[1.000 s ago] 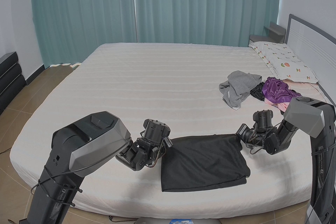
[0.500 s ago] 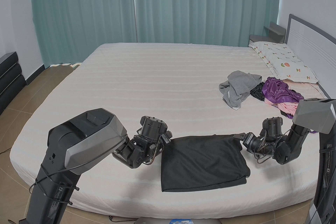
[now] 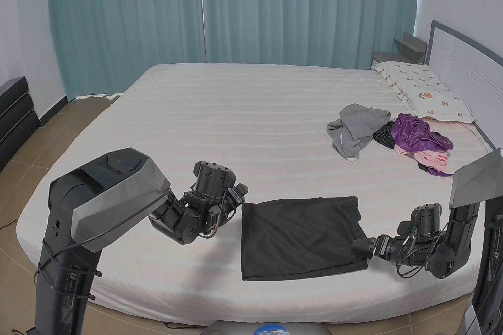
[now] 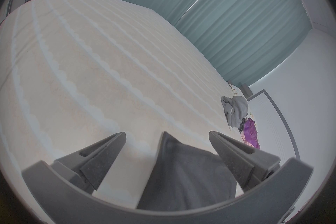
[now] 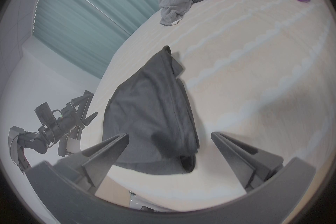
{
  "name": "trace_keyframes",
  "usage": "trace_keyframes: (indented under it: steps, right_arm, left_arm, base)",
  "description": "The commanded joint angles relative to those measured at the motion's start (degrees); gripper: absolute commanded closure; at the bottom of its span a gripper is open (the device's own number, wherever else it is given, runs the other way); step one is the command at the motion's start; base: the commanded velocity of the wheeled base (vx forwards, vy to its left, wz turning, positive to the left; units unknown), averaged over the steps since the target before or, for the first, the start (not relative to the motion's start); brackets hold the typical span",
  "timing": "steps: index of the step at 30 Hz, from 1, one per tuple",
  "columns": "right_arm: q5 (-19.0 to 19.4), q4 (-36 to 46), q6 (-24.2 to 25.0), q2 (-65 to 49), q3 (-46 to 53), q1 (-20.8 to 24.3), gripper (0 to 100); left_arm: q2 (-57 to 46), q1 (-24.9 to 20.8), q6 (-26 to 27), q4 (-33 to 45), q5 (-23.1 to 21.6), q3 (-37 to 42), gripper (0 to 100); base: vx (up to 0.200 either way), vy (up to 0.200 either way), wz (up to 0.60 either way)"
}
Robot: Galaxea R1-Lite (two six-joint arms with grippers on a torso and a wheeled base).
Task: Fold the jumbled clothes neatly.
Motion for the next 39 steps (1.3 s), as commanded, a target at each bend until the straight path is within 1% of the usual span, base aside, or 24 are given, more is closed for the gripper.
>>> trace_keyframes:
  steps: [1,8,14,15,18,31,34,36,39]
  right_arm:
    - [0.01,-0.77,0.00,1.03,-0.15,0.32,0]
    - [-0.43,-0.86,0.44,3.31,-4.02,0.58,0]
    - [-0.69,-0.86,0.44,3.22,-4.37,0.58,0]
    - [-0.96,-0.86,0.53,3.05,-4.11,0.58,100]
    - [-1.92,-0.77,0.44,1.29,-2.53,-0.03,100]
    - [-1.92,-0.68,-0.17,-0.99,0.46,-0.74,100]
    - [-2.01,-0.68,-1.05,-1.79,0.99,-1.35,100]
    - [-1.57,-0.51,-2.98,-2.93,2.31,-2.67,100]
    - [-1.57,-0.42,-3.86,-2.40,2.48,-2.76,100]
  left_arm:
    - [-0.36,0.27,0.00,-0.05,0.01,-0.01,0]
    - [0.52,1.76,0.00,0.03,-0.07,-1.33,0]
    - [0.70,1.76,0.00,0.03,0.01,-1.42,0]
    - [0.70,1.76,0.00,0.03,0.01,-1.42,0]
    - [0.70,1.76,0.00,0.03,0.01,-1.42,0]
    - [1.05,1.94,0.08,0.39,-0.07,-1.94,0]
    - [1.14,2.02,0.08,0.47,-0.07,-2.03,0]
    - [1.23,2.11,0.08,0.47,-0.07,-2.21,0]
    - [1.40,2.11,0.08,0.47,-0.07,-2.38,0]
  base:
    - [0.000,0.000,0.00]
    - [0.000,0.000,0.00]
    - [0.000,0.000,0.00]
    - [0.000,0.000,0.00]
    - [0.000,0.000,0.00]
    - [0.000,0.000,0.00]
    - [0.000,0.000,0.00]
    - [0.000,0.000,0.00]
    - [0.000,0.000,0.00]
